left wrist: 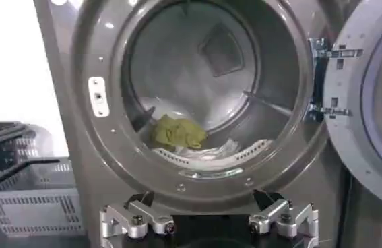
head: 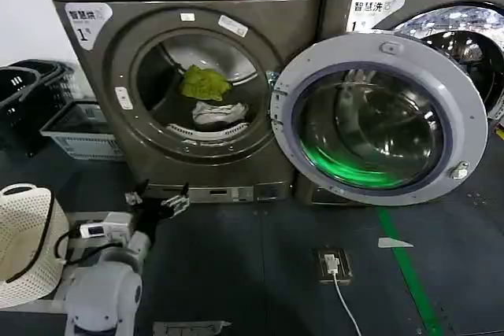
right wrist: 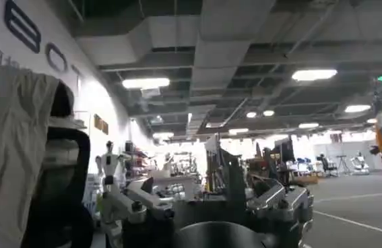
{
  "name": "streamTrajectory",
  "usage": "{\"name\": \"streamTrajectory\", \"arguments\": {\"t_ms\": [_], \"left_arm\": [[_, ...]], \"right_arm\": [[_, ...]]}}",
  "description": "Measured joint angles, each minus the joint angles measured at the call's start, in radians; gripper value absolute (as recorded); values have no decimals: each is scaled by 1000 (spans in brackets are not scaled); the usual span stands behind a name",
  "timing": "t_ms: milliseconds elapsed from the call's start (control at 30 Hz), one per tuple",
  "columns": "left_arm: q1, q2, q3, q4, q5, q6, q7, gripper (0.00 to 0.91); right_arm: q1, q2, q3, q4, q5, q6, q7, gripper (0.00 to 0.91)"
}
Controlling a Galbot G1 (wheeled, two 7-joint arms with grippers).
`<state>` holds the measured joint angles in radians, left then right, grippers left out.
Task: Grasp the clothes from the dryer.
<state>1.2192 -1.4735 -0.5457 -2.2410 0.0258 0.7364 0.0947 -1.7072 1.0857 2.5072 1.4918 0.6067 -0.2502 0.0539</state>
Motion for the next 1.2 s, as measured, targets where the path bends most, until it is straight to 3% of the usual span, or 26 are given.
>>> {"name": "streamTrajectory", "arguments": {"t_ms": [1200], "left_arm": [[4, 3, 0, -3, -1, 0, 4, 907]], "right_arm": [[-18, 3, 18, -12, 1, 16, 7, 907]]}}
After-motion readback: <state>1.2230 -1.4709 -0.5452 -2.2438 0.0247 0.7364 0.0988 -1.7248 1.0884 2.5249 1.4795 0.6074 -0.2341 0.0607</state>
